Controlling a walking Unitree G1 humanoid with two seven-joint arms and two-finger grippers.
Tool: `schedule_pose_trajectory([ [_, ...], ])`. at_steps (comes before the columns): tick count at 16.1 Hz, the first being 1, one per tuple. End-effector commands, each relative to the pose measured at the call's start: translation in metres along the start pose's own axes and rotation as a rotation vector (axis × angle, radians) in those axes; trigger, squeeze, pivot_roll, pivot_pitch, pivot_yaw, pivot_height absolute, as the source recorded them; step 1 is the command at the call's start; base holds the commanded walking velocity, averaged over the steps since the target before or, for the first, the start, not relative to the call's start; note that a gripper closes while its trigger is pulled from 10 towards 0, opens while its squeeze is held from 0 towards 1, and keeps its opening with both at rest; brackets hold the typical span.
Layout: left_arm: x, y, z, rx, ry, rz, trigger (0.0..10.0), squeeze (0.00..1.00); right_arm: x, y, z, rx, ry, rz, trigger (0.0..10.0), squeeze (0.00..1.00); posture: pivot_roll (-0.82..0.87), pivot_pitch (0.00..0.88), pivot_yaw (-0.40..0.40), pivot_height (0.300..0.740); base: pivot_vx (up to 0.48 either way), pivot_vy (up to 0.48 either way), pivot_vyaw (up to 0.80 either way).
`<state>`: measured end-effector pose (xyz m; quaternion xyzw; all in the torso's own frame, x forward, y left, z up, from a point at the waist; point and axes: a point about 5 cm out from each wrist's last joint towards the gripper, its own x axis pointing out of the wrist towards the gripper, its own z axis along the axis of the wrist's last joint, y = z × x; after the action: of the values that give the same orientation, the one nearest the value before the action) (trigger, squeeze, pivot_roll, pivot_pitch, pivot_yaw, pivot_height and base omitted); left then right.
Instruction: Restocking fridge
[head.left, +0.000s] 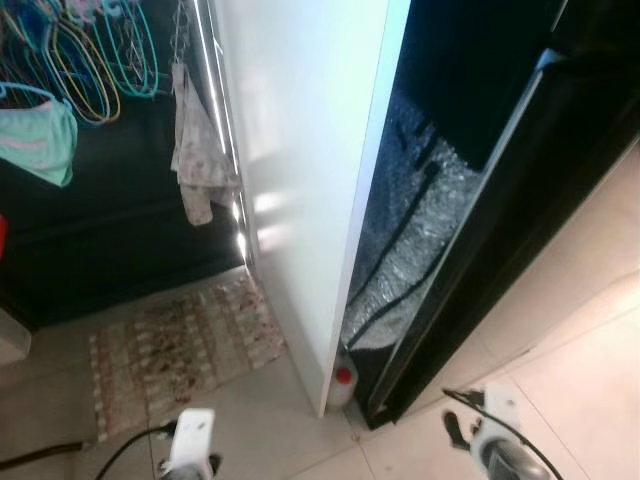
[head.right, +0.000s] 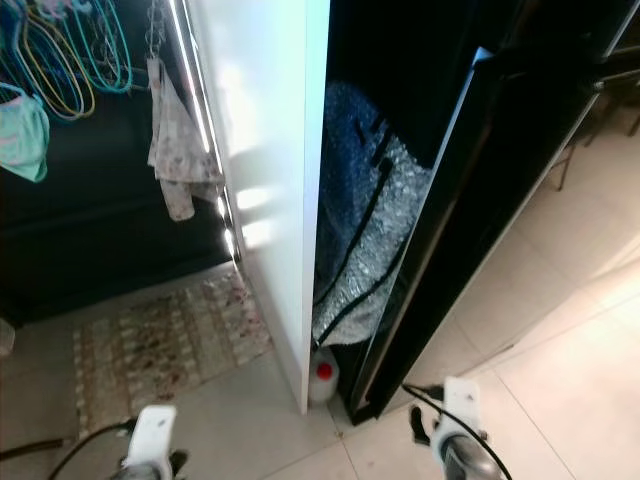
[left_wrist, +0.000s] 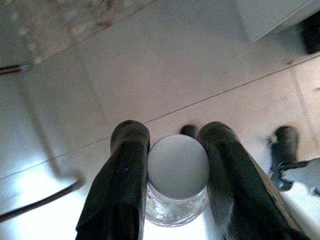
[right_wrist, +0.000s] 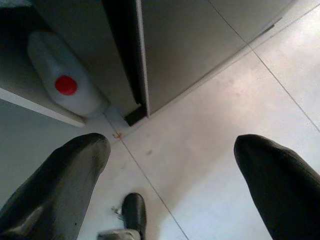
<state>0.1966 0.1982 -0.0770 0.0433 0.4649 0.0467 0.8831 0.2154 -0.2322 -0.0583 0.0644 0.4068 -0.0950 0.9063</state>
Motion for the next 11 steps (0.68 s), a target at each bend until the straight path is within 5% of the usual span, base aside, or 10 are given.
schedule_pose_trajectory([
  [1, -0.0004, -0.0001, -0.0043, -0.004, 0.019, -0.001, 10.0, 0.0, -0.0022, -0.0063, -0.0098, 0.003, 0.036, -0.022, 10.0, 0.0, -0.05, 0.067, -0.007, 0.74, 0.0, 0.386, 0.0],
  [5, 0.0001, -0.0023, -0.0007, -0.005, 0.008, -0.001, 10.0, 0.0, -0.0021, -0.0059, -0.0101, -0.006, 0.045, -0.012, 10.0, 0.0, -0.04, 0.066, -0.008, 0.74, 0.0, 0.411, -0.67],
  [11, 0.0, -0.0028, -0.0008, 0.001, 0.008, -0.003, 10.0, 0.0, -0.0021, -0.0058, -0.0094, -0.007, 0.036, -0.012, 10.0, 0.0, -0.04, 0.066, -0.007, 0.74, 0.0, 0.094, -0.55],
])
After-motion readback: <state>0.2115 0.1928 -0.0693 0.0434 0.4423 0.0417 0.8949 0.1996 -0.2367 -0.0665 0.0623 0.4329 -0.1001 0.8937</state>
